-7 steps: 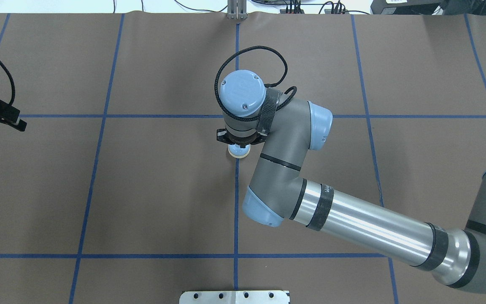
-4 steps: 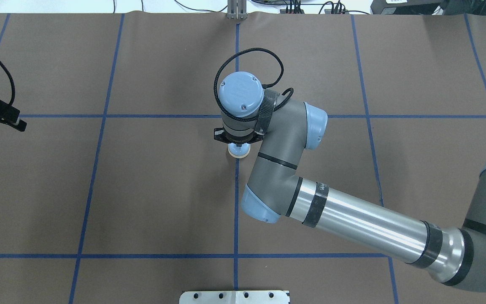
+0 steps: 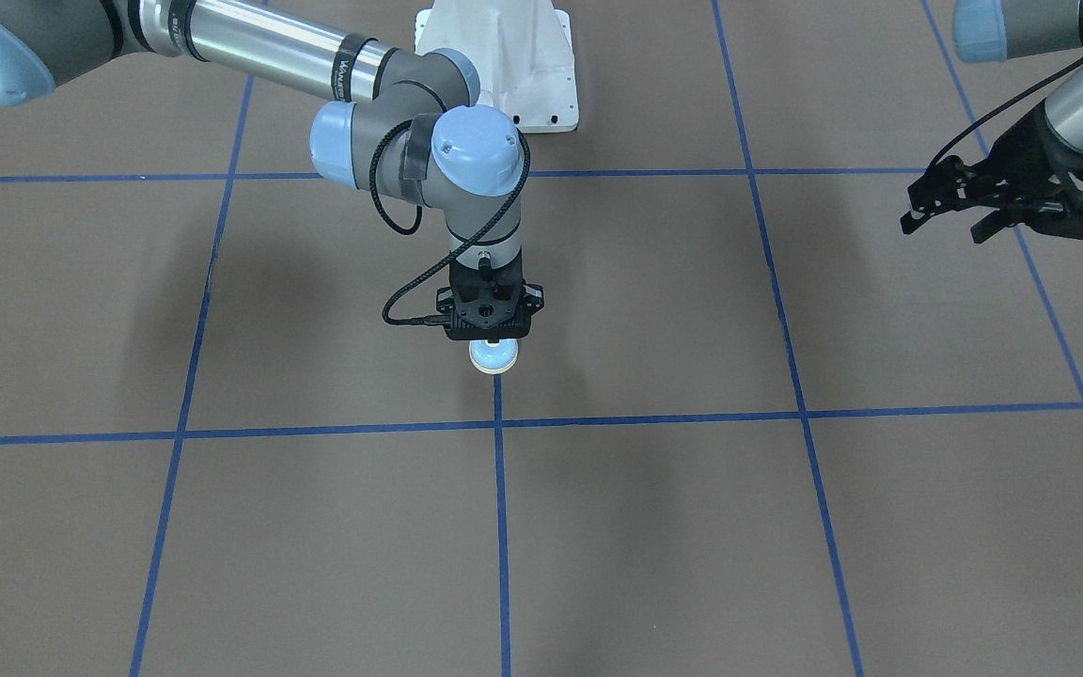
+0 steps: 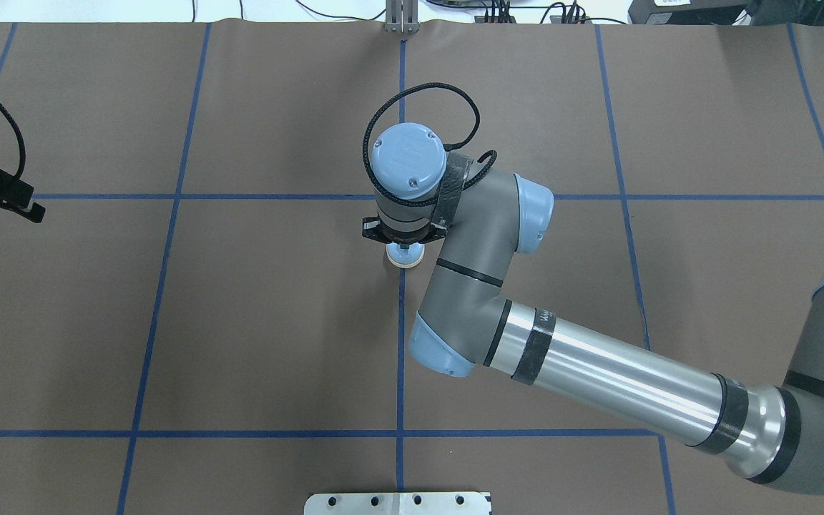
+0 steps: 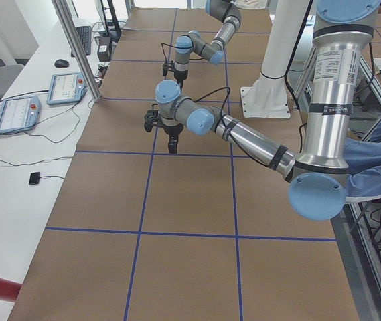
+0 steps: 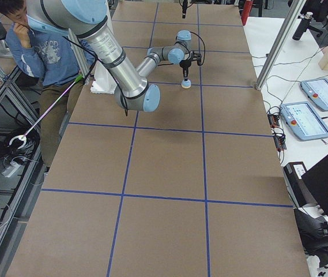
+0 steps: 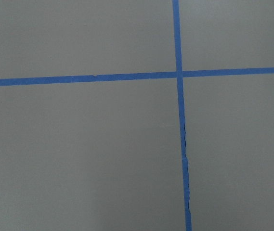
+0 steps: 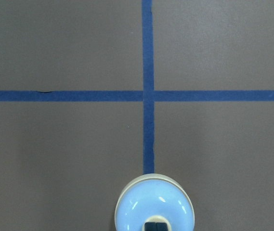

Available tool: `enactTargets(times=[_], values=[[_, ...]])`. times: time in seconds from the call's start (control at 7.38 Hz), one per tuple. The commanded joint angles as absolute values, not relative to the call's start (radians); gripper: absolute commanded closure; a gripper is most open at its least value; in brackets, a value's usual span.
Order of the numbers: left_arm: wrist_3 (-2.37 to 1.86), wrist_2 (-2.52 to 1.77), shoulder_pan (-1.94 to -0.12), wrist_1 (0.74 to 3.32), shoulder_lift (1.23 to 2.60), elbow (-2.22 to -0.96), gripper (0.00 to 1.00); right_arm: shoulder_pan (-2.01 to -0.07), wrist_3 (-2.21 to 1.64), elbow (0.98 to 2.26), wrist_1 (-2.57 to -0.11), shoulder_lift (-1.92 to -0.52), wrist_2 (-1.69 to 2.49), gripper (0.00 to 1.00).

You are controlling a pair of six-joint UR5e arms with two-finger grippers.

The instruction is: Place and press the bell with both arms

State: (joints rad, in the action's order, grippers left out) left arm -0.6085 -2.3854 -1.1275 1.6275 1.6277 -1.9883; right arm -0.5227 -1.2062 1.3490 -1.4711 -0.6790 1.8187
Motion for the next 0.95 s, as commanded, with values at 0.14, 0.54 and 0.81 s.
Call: enactTargets(times=[0.14,0.54,0.81], values=[[-0.611,-2.387,-1.127,1.626,1.628,-1.996,0.03,-0.564,-1.207,1.382,-1.486,-0.666,1.911,1.0],[-0.573,-2.385,-1.131,1.626,1.628,-1.988,0.03,-0.639,-1.191,1.723,-1.585,-0.908,1.917,1.0],[-0.432,-2.385,-1.167,1.626,1.573,-1.982,0.03,-0.73,-1.168,1.887,-1.588,-1.099,1.948,1.0]])
